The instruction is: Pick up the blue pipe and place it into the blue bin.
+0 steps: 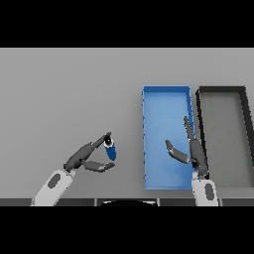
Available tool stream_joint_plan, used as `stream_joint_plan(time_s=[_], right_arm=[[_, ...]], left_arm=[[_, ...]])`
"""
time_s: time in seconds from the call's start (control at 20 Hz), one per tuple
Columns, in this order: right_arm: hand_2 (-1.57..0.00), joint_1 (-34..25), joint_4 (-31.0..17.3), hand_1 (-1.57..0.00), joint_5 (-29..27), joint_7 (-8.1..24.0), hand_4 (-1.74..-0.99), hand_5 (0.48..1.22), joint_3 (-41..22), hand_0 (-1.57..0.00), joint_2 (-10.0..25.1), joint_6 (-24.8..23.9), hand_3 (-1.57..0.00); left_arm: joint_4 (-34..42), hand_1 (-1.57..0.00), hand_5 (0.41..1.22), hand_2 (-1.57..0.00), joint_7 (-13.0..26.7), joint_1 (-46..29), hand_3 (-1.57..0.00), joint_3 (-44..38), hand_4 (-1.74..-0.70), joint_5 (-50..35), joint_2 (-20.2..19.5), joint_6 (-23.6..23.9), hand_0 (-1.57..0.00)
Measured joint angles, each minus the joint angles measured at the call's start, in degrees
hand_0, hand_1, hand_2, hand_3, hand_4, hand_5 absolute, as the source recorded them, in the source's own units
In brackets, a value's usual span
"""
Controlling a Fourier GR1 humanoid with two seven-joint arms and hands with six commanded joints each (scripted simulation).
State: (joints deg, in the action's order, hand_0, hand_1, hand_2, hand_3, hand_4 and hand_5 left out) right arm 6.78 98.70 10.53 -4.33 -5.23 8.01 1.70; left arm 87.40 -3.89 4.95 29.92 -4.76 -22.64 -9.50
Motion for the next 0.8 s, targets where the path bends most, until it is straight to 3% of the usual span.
stream_joint_plan(time_s=[0.3,0.45,0.55,0.65,0.7,0.8], right_arm=[[0.0,0.8,0.6,0.0,-0.7,-0.5,-1.221,0.645,0.4,0.0,0.4,0.4,0.0],[0.0,0.9,0.2,0.0,0.4,-1.0,-1.205,0.649,0.1,0.0,0.3,-0.1,0.0],[0.0,1.6,0.3,0.0,0.4,-2.1,-1.21,0.653,0.0,0.0,0.4,0.0,0.0],[0.0,1.6,0.4,0.0,0.0,-2.0,-1.217,0.655,0.6,0.0,0.9,0.1,0.0],[0.0,1.5,-0.1,0.0,-0.1,-1.9,-1.22,0.656,0.3,0.0,0.5,0.4,0.0],[0.0,1.6,-0.2,0.0,-0.2,-2.6,-1.219,0.657,0.2,0.0,0.3,0.3,0.0]], left_arm=[[-7.1,0.0,0.418,0.0,-0.5,4.1,0.0,1.4,-1.05,4.6,4.0,2.1,0.0],[-9.2,0.0,0.441,0.0,-1.8,4.8,0.0,1.6,-1.09,3.6,6.4,1.2,0.0],[-10.1,0.0,0.502,-0.05,-3.4,5.2,-0.04,2.0,-1.14,3.7,8.1,1.6,0.0],[-10.5,-0.16,0.613,-0.31,-4.1,4.9,-0.28,1.1,-1.24,1.5,9.8,1.3,-0.01],[-11.1,-0.32,0.735,-0.49,-3.9,5.2,-0.53,0.9,-1.28,0.8,11.1,1.4,-0.12],[-11.6,-0.75,0.91,-0.87,-5.2,4.1,-0.91,0.5,-1.44,-0.5,12.1,1.3,-0.6]])
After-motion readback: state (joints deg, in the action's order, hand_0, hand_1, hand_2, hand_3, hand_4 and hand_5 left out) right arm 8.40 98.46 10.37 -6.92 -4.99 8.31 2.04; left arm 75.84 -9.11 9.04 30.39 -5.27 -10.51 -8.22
